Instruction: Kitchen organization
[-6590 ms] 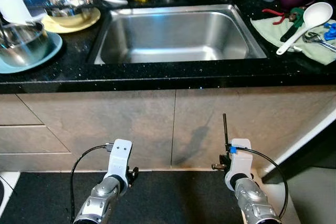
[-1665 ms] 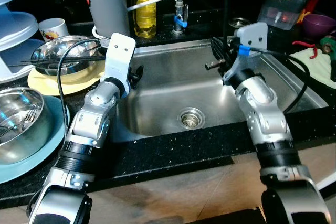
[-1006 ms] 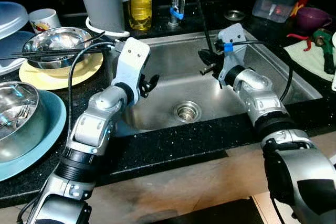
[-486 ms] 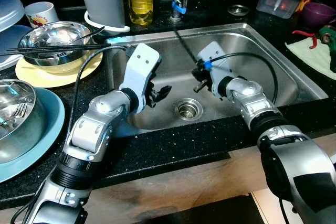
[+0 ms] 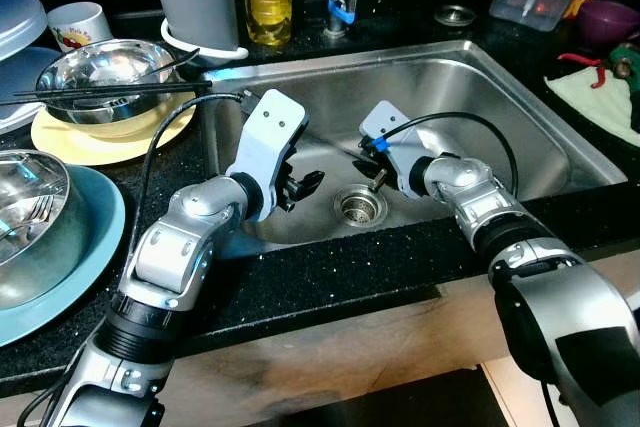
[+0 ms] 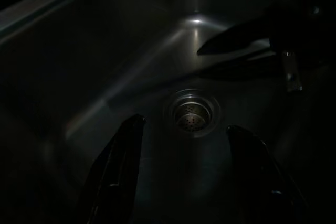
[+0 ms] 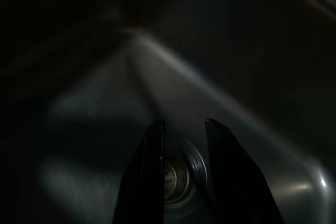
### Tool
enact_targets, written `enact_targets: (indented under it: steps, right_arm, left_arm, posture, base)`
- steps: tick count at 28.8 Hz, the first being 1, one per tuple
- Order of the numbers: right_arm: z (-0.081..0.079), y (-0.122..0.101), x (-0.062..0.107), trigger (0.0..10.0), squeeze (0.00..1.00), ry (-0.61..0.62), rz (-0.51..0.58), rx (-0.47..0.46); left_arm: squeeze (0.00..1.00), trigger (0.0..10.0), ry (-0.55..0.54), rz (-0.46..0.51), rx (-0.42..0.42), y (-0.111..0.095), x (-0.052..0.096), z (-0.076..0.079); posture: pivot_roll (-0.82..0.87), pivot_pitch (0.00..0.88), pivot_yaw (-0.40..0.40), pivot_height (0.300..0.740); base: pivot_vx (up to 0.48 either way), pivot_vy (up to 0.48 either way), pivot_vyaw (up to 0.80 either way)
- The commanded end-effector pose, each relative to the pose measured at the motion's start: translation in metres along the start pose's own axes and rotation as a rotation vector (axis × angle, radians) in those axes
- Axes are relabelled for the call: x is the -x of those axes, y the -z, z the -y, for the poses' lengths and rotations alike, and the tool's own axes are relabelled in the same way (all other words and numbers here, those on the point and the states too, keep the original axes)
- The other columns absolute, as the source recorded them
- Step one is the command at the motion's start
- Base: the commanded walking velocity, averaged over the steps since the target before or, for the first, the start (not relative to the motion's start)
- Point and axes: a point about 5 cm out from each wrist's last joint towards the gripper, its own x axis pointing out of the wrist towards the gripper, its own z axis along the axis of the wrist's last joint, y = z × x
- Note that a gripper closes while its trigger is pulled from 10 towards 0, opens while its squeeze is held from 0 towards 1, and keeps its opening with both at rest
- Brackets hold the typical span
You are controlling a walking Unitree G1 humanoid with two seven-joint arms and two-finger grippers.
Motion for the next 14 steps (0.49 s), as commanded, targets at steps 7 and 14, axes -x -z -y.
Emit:
enact_targets:
  steps: [7,14]
  right_arm:
    - [0.022,-0.031,0.005,10.0,0.00,0.148,0.234,-0.200]
    - [0.034,-0.053,0.012,10.0,0.00,0.223,0.421,-0.312]
  left_arm:
    - [0.00,10.0,-0.093,-0.040,0.056,0.009,0.003,-0.018]
    - [0.00,10.0,-0.215,-0.023,0.129,0.020,0.004,-0.030]
  posture:
    - [-0.05,0.261,0.013,0.740]
    - [-0.06,0.230,0.026,0.740]
  base:
    - [0.000,0.000,0.00]
    - [0.000,0.000,0.00]
